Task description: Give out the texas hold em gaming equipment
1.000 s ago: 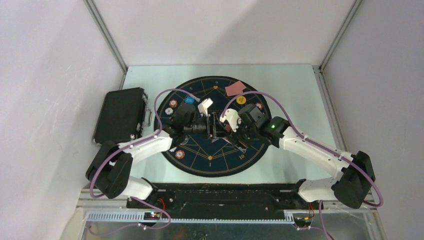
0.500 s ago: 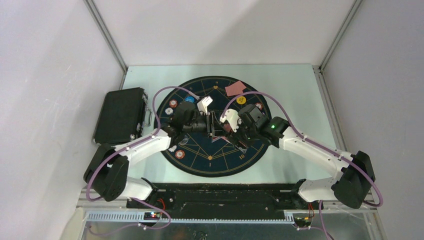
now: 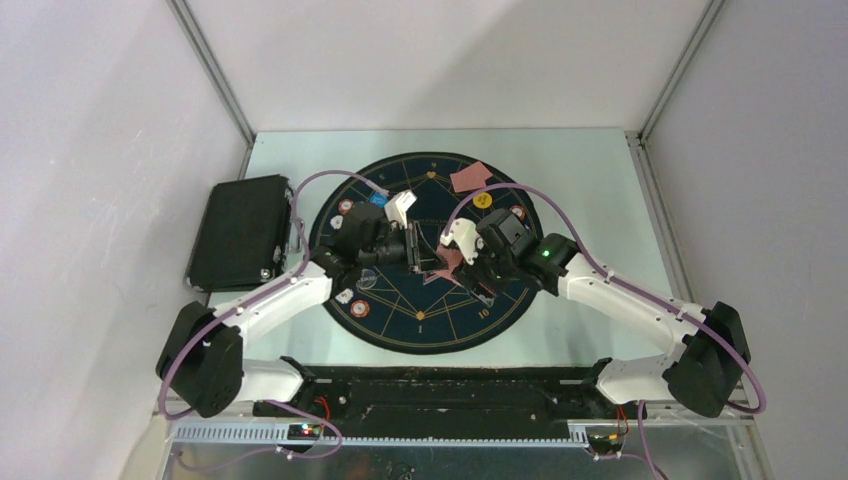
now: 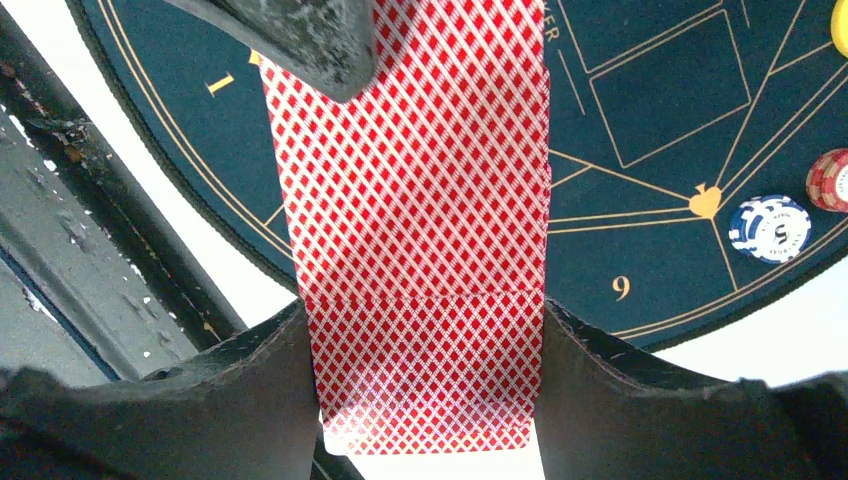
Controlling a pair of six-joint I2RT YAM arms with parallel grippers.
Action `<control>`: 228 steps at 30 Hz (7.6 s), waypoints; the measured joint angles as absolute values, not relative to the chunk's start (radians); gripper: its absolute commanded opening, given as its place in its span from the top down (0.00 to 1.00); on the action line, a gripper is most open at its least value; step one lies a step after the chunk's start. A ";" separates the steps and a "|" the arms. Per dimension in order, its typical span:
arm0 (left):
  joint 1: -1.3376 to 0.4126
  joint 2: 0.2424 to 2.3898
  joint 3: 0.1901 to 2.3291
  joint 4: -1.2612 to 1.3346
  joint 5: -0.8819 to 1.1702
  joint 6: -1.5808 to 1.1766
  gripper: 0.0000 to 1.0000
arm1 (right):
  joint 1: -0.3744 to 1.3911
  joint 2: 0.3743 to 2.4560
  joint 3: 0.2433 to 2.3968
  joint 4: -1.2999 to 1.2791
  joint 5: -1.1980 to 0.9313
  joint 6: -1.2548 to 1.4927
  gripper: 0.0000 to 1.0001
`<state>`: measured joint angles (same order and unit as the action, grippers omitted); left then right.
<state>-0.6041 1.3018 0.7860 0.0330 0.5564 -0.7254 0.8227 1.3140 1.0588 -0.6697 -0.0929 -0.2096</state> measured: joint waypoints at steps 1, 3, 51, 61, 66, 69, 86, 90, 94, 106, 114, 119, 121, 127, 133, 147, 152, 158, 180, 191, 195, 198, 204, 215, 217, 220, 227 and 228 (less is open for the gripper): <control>-0.603 1.296 0.786 0.027 0.551 -0.723 0.82 | 0.823 1.314 1.059 -0.670 -0.091 -0.210 1.00; -0.599 1.284 0.786 0.009 0.545 -0.721 0.85 | 0.823 1.314 1.059 -0.670 -0.088 -0.209 1.00; -0.470 1.215 0.484 0.226 0.553 -0.850 1.00 | 0.709 1.265 1.028 -0.574 0.255 0.012 1.00; -0.466 1.271 0.516 0.191 0.552 -0.837 1.00 | 0.698 1.265 1.025 -0.566 0.255 0.023 1.00; -0.414 1.216 0.458 0.099 0.529 -0.811 1.00 | 0.691 1.265 1.024 -0.566 0.255 0.027 1.00; -0.368 1.174 0.432 0.026 0.505 -0.792 1.00 | 0.688 1.265 1.022 -0.566 0.255 0.027 1.00; -0.170 0.850 0.336 -0.023 0.308 -0.878 1.00 | 0.675 1.265 1.021 -0.564 0.247 0.027 1.00; 0.004 0.899 0.307 0.057 0.281 -0.919 1.00 | 0.672 1.265 1.021 -0.564 0.247 0.027 1.00; 0.102 1.005 0.284 0.108 0.280 -0.947 1.00 | 0.669 1.265 1.019 -0.563 0.247 0.027 1.00; 0.117 1.141 0.331 0.147 0.182 -0.933 0.93 | 0.664 1.265 1.016 -0.564 0.247 0.027 1.00; 0.118 1.203 0.403 0.114 0.158 -0.893 0.64 | 0.663 1.265 1.016 -0.566 0.247 0.027 1.00; 0.120 1.188 0.406 0.056 0.119 -0.874 0.44 | 0.663 1.265 1.016 -0.566 0.244 0.027 1.00; 0.120 1.172 0.406 0.034 0.107 -0.870 0.35 | 0.663 1.265 1.016 -0.566 0.242 0.027 1.00; 0.120 1.107 0.409 -0.041 0.081 -0.859 0.12 | 0.663 1.265 1.016 -0.566 0.237 0.027 1.00; 0.097 0.995 0.455 -0.166 0.035 -0.852 0.00 | 0.664 1.265 1.016 -0.566 0.228 0.025 1.00; -0.250 0.996 0.606 -0.111 0.368 -0.759 0.00 | 0.760 1.267 1.005 -0.564 0.101 -0.089 1.00; -0.363 1.113 0.621 0.052 0.553 -0.787 0.00 | 0.791 1.277 1.002 -0.566 0.029 -0.133 1.00; -0.463 1.220 0.648 0.228 0.673 -0.847 0.00 | 0.801 1.282 1.000 -0.567 -0.027 -0.165 1.00; -0.596 1.478 0.836 0.119 0.658 -0.759 0.14 | 0.828 1.315 0.999 -0.589 -0.054 -0.177 1.00; -0.598 1.506 0.837 0.100 0.666 -0.759 0.48 | 0.830 1.320 0.999 -0.590 -0.050 -0.176 1.00; -0.603 1.505 0.841 0.103 0.669 -0.760 0.57 | 0.830 1.325 0.999 -0.593 -0.043 -0.175 1.00; -0.604 1.505 0.842 0.103 0.673 -0.760 0.63 | 0.831 1.327 0.999 -0.597 -0.038 -0.174 1.00; -0.604 1.475 0.846 0.079 0.657 -0.757 0.82 | 0.832 1.327 0.999 -0.598 -0.028 -0.173 1.00; -0.598 1.419 0.846 0.017 0.615 -0.732 1.00 | 0.832 1.328 0.999 -0.595 -0.023 -0.169 1.00; -0.595 1.410 0.846 0.004 0.604 -0.725 1.00 | 0.832 1.328 0.999 -0.595 -0.023 -0.169 1.00; -0.587 1.396 0.846 -0.017 0.587 -0.716 1.00 | 0.832 1.328 0.999 -0.595 -0.023 -0.168 1.00; -0.537 1.356 0.832 -0.043 0.551 -0.699 1.00 | 0.829 1.328 0.999 -0.607 -0.010 -0.167 1.00; -0.526 1.343 0.820 -0.039 0.550 -0.699 1.00 | 0.829 1.328 0.999 -0.607 -0.005 -0.167 1.00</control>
<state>-0.5262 1.3434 0.8200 -0.0395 0.5495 -0.6994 0.8288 1.3285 0.9993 -0.6075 -0.0051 -0.1669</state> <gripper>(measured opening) 0.003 0.662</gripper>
